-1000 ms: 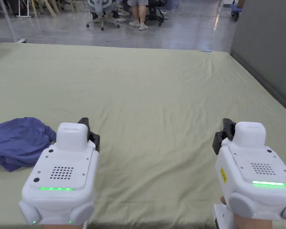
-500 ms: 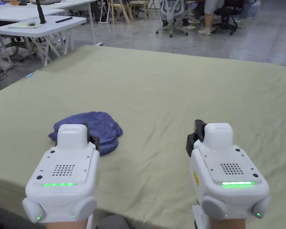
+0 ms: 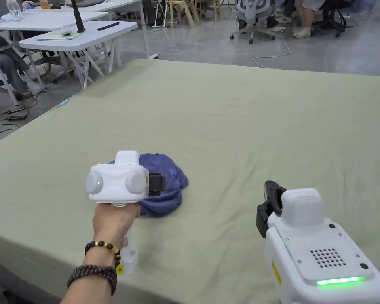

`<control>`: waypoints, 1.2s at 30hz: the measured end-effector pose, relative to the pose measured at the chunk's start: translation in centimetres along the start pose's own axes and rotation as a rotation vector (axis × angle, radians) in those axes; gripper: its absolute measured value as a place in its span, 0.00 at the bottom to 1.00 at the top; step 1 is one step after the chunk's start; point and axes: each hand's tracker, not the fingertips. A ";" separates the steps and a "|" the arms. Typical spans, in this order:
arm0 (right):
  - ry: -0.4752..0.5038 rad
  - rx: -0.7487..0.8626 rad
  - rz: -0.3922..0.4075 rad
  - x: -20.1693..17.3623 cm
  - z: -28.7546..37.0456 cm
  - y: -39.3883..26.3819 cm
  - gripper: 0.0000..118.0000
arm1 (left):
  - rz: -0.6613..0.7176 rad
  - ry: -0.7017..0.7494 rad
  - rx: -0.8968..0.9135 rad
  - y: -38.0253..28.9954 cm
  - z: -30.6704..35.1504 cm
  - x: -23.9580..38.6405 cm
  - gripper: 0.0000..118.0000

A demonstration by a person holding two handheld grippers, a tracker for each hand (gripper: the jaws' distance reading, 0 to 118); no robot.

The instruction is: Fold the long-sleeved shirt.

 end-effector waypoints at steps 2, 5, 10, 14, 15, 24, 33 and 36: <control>0.005 -0.018 0.012 0.0 -0.7 -0.4 0.00 | 0.018 -0.025 -0.041 0.6 -3.5 -0.6 0.96; 0.007 -0.041 0.019 0.0 -1.8 -0.9 0.00 | 0.049 -0.044 -0.086 0.9 -6.9 -1.0 0.85; -0.005 -0.066 0.009 0.3 -2.6 -1.6 0.00 | -0.054 0.005 -0.130 -0.1 -8.3 -0.2 0.12; -0.008 -0.081 0.004 0.9 -2.7 -2.1 0.00 | -0.014 -0.039 -0.104 0.8 -6.9 -0.9 0.10; -0.010 -0.082 0.000 1.2 -2.6 -2.0 0.00 | 0.001 -0.056 -0.083 1.5 -5.9 -1.0 0.10; -0.132 -0.020 -0.032 5.8 1.0 0.2 0.00 | -0.130 -0.477 0.282 7.6 11.9 10.7 0.09; -0.469 0.019 -0.043 15.3 8.5 1.4 0.00 | -0.311 -0.959 0.166 1.5 14.9 36.2 0.09; -0.557 -0.021 -0.047 18.3 10.8 1.0 0.00 | -0.358 -0.995 -0.015 -3.4 11.9 43.1 0.09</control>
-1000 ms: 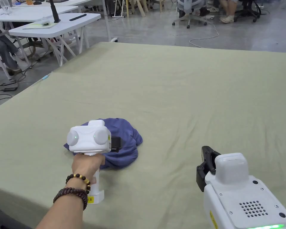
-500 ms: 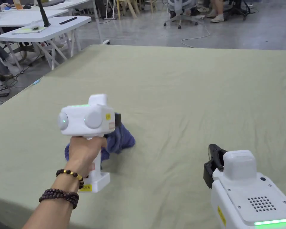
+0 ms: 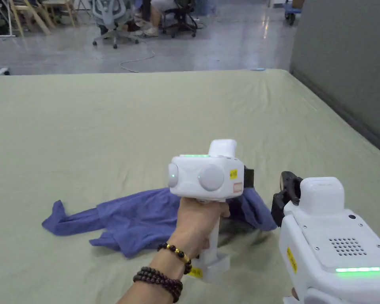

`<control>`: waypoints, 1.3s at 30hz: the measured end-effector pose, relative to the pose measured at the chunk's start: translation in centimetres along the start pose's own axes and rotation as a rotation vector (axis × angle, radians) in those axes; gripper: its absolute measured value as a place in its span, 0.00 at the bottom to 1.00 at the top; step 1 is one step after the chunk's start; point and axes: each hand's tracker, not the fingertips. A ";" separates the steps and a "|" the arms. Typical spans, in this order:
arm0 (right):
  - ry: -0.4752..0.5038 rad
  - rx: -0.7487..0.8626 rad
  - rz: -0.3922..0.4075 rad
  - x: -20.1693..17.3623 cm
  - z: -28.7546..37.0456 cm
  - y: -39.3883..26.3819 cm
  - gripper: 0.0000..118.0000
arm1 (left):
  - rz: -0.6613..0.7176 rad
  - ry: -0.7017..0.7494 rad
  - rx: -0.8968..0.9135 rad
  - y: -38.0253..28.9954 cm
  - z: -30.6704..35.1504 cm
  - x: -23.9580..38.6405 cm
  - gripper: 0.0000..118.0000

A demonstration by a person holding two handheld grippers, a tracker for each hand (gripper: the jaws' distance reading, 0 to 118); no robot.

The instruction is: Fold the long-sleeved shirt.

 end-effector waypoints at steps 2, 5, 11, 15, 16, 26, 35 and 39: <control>-0.033 -0.026 -0.002 1.6 0.3 -0.4 0.00 | 0.019 0.022 -0.083 -2.4 -3.5 0.5 0.15; -0.037 -0.036 -0.025 2.9 0.6 -1.0 0.00 | -0.010 0.047 -0.105 -4.1 -3.8 0.1 0.92; 0.011 -0.061 -0.046 2.4 0.1 -0.9 0.00 | -0.029 0.141 0.117 -4.8 5.9 -3.0 0.96; 0.060 -0.095 -0.068 1.0 -0.3 -0.5 0.00 | 0.001 0.327 0.243 -8.0 14.0 -4.8 0.94; 0.065 -0.100 -0.064 0.7 -0.3 -0.6 0.00 | 0.000 0.369 0.274 -8.9 15.5 -5.1 0.87; 0.109 -0.142 -0.043 -1.3 -0.1 -1.1 0.00 | 0.065 0.509 0.210 -14.2 20.2 -9.7 0.34; 0.100 -0.179 -0.042 -0.6 -1.3 -2.1 0.00 | 0.087 0.561 -0.071 -12.7 9.5 -16.9 0.89; 0.081 -0.244 -0.041 0.5 -2.5 -2.9 0.00 | 0.061 0.565 -0.137 -12.5 5.8 -18.5 0.82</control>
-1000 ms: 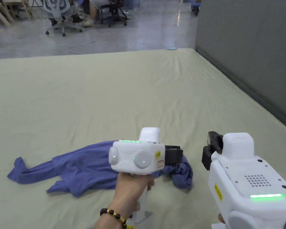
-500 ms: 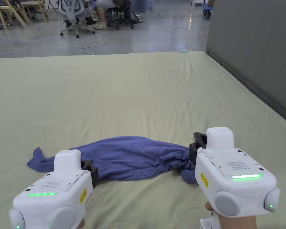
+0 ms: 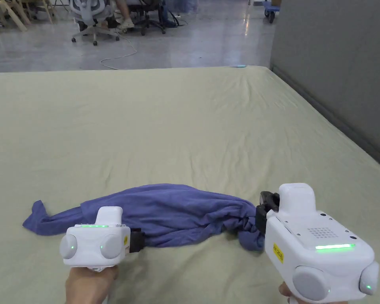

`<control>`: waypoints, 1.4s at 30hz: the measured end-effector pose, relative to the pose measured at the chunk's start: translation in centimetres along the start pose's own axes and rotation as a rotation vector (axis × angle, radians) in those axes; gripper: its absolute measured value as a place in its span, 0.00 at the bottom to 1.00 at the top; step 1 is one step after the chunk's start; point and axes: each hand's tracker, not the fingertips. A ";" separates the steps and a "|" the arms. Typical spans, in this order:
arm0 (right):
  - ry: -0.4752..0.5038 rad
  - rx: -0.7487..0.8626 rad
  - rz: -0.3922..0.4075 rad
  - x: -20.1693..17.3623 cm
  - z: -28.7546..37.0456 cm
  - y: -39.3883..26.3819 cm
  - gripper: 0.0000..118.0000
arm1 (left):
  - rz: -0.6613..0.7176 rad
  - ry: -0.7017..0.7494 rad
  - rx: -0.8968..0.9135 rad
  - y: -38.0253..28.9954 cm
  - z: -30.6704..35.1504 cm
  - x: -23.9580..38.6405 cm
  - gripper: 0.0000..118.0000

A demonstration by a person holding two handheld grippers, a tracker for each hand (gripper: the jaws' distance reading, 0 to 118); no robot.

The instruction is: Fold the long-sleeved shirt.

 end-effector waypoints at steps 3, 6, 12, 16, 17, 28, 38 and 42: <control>0.001 -0.098 0.003 1.3 -1.9 -0.1 0.09 | 0.023 -0.109 0.053 0.2 1.2 0.3 0.31; -0.005 -0.300 -0.033 2.5 -6.0 -0.6 0.91 | 0.009 -0.093 0.067 0.7 2.8 0.5 0.12; 0.040 -0.421 0.034 3.2 -12.7 -2.6 0.70 | 0.039 -0.118 0.094 1.2 4.7 -0.6 0.11; 0.079 -0.476 -0.008 3.7 -16.5 -3.9 0.07 | 0.026 -0.119 0.099 1.4 5.4 -1.0 0.12; 0.096 -0.492 -0.039 3.6 -16.1 -3.5 0.07 | 0.033 -0.134 0.099 1.6 5.7 -1.1 0.12; 0.164 -0.095 0.090 0.9 -12.1 18.9 0.07 | -0.001 -0.128 0.440 17.9 16.8 -4.2 0.11; 0.087 0.145 0.191 -2.0 -9.9 41.8 0.07 | -0.021 -0.008 0.695 35.9 29.7 -5.8 0.11; 0.042 0.175 0.223 -2.2 -8.9 44.4 0.07 | 0.032 -0.037 0.718 37.3 31.8 -5.6 0.11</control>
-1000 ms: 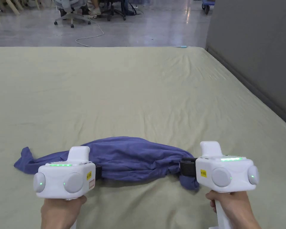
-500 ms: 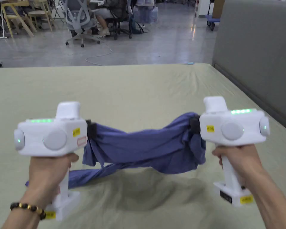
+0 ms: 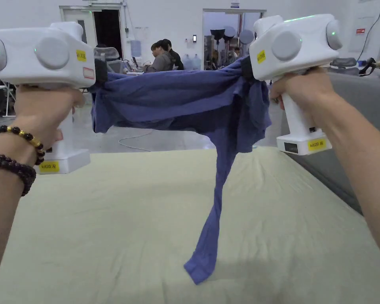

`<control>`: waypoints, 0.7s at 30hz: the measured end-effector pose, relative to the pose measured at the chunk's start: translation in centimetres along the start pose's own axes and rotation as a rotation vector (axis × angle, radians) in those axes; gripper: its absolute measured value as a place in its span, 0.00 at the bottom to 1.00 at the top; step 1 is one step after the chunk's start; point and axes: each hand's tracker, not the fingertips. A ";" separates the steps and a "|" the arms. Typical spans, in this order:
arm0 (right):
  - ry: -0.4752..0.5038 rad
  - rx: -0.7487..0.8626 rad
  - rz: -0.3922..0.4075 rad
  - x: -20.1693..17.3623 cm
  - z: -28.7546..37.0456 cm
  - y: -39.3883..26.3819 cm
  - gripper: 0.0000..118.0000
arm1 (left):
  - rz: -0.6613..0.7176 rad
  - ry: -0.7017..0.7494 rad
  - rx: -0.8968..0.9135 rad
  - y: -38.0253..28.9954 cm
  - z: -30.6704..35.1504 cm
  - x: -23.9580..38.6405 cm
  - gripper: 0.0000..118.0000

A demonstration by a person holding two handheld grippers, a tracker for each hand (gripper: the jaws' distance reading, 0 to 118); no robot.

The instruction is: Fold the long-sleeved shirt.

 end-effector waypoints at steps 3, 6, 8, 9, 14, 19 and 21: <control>0.004 -0.014 -0.012 0.2 -0.2 -1.4 0.07 | -0.012 -0.007 -0.011 -1.2 -0.9 0.2 0.11; 0.014 -0.053 -0.035 -0.1 -1.5 -5.4 0.07 | -0.005 -0.021 -0.074 -5.3 -2.7 0.3 0.11; 0.024 -0.127 -0.051 -0.5 -3.5 -9.7 0.07 | -0.005 -0.017 -0.166 -9.6 -4.5 0.4 0.11; 0.028 -0.159 -0.057 -0.8 -4.3 -11.6 0.07 | 0.003 -0.018 -0.195 -11.6 -5.5 0.1 0.11; 0.048 -0.370 -0.097 -2.7 -9.0 -24.5 0.07 | 0.035 -0.021 -0.404 -24.8 -9.2 0.1 0.09; 0.064 -0.496 -0.193 -3.0 -10.2 -33.5 0.07 | 0.122 -0.030 -0.512 -32.3 -9.0 -0.3 0.09; 0.053 -0.491 -0.180 -3.2 -9.9 -34.6 0.07 | 0.096 -0.027 -0.514 -32.8 -8.1 -0.1 0.09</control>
